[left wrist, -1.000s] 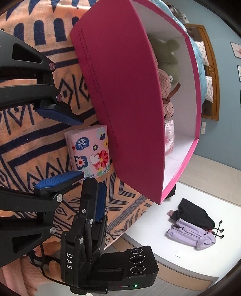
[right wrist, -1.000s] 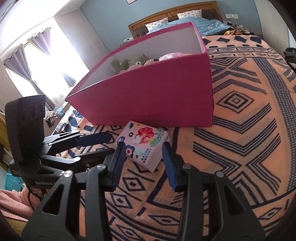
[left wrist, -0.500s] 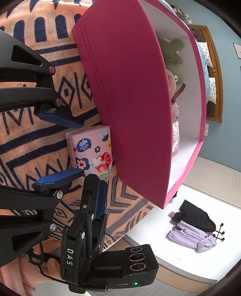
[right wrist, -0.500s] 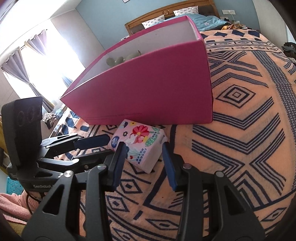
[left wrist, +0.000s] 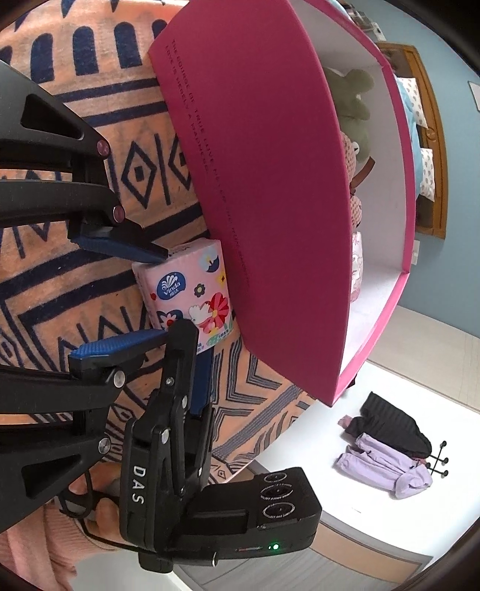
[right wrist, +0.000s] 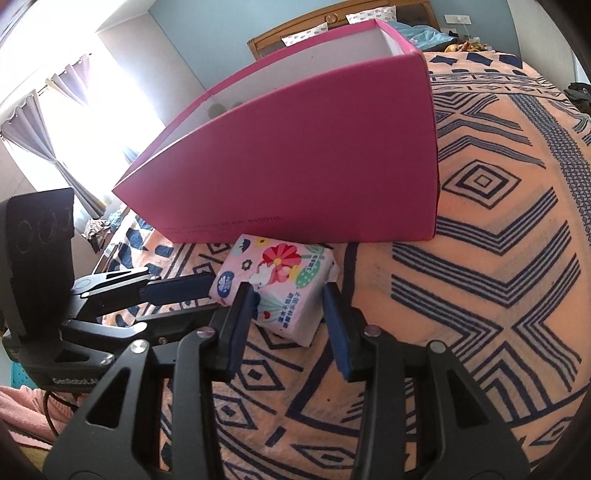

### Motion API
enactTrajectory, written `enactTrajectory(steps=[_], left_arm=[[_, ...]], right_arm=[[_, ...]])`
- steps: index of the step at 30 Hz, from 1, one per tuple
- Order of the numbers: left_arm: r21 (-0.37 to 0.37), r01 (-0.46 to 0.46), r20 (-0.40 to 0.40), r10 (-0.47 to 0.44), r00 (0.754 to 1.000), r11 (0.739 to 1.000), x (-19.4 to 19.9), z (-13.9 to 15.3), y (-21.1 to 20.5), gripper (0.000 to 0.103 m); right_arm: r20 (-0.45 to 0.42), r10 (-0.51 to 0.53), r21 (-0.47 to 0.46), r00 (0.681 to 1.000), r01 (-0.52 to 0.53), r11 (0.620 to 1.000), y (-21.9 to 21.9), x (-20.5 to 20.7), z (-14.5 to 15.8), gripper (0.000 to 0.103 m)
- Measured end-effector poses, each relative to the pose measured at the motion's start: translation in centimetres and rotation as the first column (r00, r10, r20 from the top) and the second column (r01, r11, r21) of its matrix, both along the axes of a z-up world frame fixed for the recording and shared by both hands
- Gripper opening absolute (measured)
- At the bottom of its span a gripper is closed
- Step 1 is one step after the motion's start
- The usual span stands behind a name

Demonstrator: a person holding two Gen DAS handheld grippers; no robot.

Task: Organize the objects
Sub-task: 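Withdraw both grippers from the box toward the floral tissue pack, then close both grippers together on the floral tissue pack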

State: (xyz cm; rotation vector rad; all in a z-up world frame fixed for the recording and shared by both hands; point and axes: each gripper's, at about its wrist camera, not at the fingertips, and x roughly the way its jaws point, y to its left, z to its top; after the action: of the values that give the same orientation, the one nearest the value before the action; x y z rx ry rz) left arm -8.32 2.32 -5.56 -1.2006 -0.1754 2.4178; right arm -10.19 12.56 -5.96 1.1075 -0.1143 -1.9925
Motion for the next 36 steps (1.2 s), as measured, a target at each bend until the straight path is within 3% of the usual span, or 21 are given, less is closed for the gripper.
enactTrajectory(steps=[5,10,16,22,36], left_arm=[[0.009,0.012,0.005,-0.012,1.000,1.000,0.6,0.1,-0.2,0.039],[0.014,0.032,0.013,-0.032,0.999,0.999,1.5,0.2,-0.6,0.047],[0.016,0.000,0.013,0.000,1.000,1.000,0.9,0.3,-1.1,0.047],[0.022,-0.009,0.021,0.008,1.000,1.000,0.3,0.0,-0.8,0.035],[0.032,-0.012,0.003,0.012,1.000,0.999,0.8,0.4,-0.5,0.034]], right_arm=[[-0.005,0.014,0.008,1.000,-0.014,1.000,0.1,0.1,0.0,0.042],[-0.005,0.052,0.012,0.999,-0.052,0.999,0.2,0.6,0.0,0.042],[0.001,0.027,-0.005,1.000,-0.027,1.000,1.0,0.3,0.1,0.042],[0.010,0.015,-0.017,1.000,-0.015,1.000,1.4,0.2,0.1,0.041],[0.001,0.033,-0.024,0.999,-0.033,0.999,0.8,0.9,0.4,0.038]])
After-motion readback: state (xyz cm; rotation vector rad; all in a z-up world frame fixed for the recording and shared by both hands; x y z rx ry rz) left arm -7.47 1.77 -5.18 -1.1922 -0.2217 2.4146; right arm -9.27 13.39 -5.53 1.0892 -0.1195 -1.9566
